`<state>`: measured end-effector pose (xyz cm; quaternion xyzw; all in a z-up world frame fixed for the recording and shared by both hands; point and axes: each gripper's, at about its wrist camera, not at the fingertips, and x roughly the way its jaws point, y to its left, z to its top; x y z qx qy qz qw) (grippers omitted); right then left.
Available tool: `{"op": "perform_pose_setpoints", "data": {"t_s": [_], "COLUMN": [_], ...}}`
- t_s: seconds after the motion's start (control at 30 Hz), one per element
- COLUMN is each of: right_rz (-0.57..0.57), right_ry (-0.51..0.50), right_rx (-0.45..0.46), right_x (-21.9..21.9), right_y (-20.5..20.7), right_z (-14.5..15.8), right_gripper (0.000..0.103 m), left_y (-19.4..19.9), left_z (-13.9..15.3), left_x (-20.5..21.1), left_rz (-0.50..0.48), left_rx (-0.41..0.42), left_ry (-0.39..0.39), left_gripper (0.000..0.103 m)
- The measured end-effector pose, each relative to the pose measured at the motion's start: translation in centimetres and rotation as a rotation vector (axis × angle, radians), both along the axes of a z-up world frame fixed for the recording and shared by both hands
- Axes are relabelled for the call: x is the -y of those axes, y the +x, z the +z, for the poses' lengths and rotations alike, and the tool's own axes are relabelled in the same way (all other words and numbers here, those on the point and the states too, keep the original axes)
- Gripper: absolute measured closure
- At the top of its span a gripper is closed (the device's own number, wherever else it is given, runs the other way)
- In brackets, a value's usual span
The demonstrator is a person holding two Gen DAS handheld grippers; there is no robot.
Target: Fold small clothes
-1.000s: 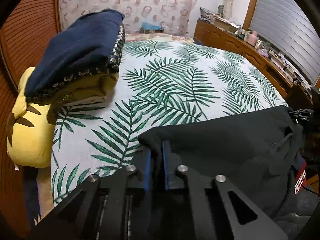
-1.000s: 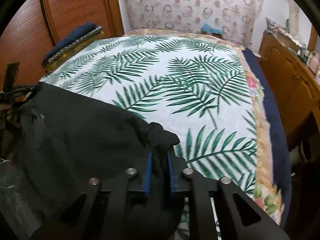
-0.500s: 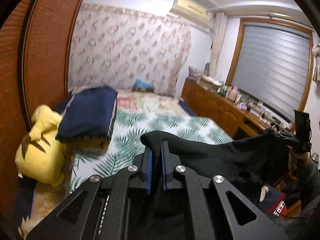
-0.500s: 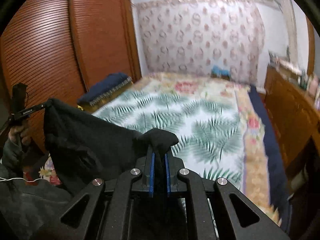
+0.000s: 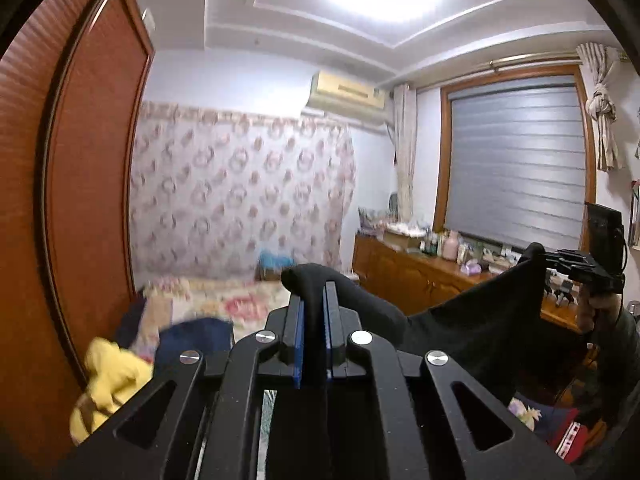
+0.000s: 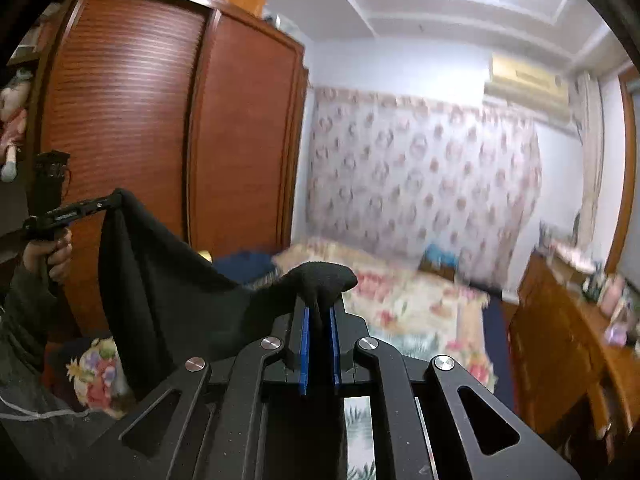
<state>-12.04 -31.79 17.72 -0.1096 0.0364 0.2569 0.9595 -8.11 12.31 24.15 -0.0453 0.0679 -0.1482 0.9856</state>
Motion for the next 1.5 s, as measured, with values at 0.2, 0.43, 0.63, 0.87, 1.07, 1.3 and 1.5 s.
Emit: {"op": "perform_pose_setpoints", "data": {"t_s": [0.2,0.43,0.63,0.87,1.07,1.3,1.5], "right_rz": [-0.031,-0.121,-0.203,-0.306,-0.342,-0.353,-0.362], "right_ry": [0.015,-0.01,-0.037,-0.083,-0.111,-0.116,-0.091], "right_rx": [0.09,0.142,0.104,-0.031,-0.223,-0.379,-0.451], "right_x": [1.9,2.3,-0.5,-2.1,-3.2,-5.2,-3.9], "right_y": [-3.6,-5.6,-4.8,4.8,17.2,26.9,30.1], "right_z": [4.6,6.4,4.9,3.2,-3.1,-5.2,-5.2], "right_gripper": [0.095,0.095,0.095,0.095,0.095,0.095,0.095], "left_y": [-1.3,-1.0,2.7,13.7,25.0,32.9,35.9], "left_z": [4.2,7.2,5.2,-1.5,-11.1,-17.9,-19.7], "left_x": [-0.7,-0.3,1.6,5.6,8.3,9.4,9.8], "left_rz": [0.025,0.057,0.039,0.076,0.111,0.128,0.131], "left_rx": [0.078,0.144,0.1,-0.028,-0.202,-0.377,-0.427], "left_ry": [0.013,0.052,0.062,0.127,0.197,0.247,0.267], "left_gripper": [0.095,0.095,0.095,0.095,0.095,0.095,0.095]}}
